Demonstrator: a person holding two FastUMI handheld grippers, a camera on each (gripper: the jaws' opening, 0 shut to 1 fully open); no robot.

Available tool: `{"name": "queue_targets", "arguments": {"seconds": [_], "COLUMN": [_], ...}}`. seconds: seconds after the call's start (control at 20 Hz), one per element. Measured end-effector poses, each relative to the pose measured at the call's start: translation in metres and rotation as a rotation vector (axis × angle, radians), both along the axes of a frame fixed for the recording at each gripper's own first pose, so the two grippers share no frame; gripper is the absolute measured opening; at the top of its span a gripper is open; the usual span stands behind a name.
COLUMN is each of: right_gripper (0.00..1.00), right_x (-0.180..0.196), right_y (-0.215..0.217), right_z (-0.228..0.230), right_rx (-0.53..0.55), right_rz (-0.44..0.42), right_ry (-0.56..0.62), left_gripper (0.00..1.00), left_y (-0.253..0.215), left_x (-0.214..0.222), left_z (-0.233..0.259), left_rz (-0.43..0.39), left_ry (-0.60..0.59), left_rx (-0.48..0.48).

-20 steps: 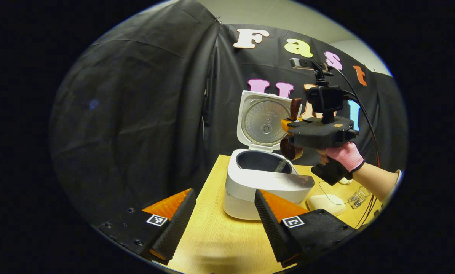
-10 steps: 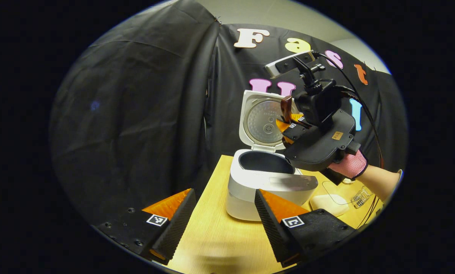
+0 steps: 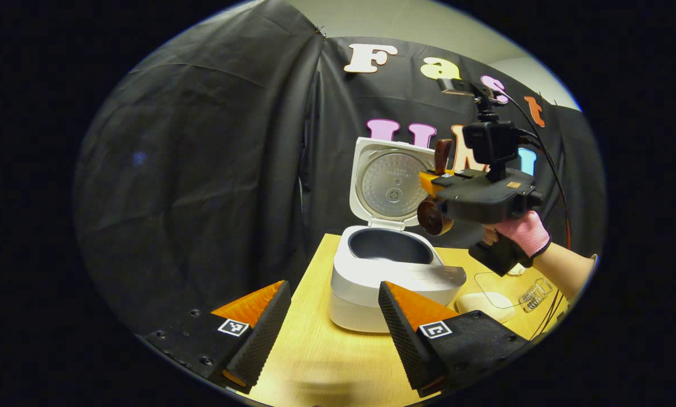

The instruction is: Close the left gripper, press the button to open the rice cooker; take a wooden spoon from the chopstick holder with the right hand, scoop a spoonful of rice and pour it into the rice cooker, then put the wooden spoon back into the chopstick holder.

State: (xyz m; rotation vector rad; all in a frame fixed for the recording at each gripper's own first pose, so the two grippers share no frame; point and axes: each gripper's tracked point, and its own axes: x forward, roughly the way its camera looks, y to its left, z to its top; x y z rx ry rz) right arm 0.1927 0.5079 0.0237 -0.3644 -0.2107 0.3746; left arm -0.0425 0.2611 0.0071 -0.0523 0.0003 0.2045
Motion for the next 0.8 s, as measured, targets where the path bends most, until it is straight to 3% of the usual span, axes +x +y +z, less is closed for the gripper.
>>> {"name": "queue_targets", "arguments": {"seconds": [0.2, 0.4, 0.55, 0.6, 0.65, 0.8], "right_gripper": [0.12, 0.12, 0.11, 0.11, 0.11, 0.11], "right_x": [-0.008, -0.011, -0.003, -0.001, -0.001, 0.0], "right_y": [-0.004, -0.027, -0.065, -0.081, -0.097, -0.139], "right_z": [0.012, 0.025, 0.033, 0.033, 0.032, 0.028], "right_rx": [0.191, 0.358, 0.393, 0.399, 0.409, 0.419], "right_rz": [0.022, -0.012, -0.084, -0.116, -0.145, -0.237], "right_ry": [0.084, 0.13, 0.113, 0.111, 0.112, 0.112], "left_gripper": [0.93, 0.93, 0.93, 0.89, 0.93, 0.93], "left_y": [-0.015, -0.036, -0.052, -0.058, -0.065, -0.082], "left_x": [0.006, 0.012, 0.018, 0.021, 0.024, 0.032], "left_z": [0.001, 0.004, 0.007, 0.007, 0.006, 0.005], "left_rz": [-0.013, -0.033, -0.051, -0.059, -0.067, -0.085], "left_ry": [0.004, 0.005, 0.0, 0.0, 0.002, 0.013], "left_rx": [0.01, 0.014, 0.022, 0.02, 0.019, 0.031]}}
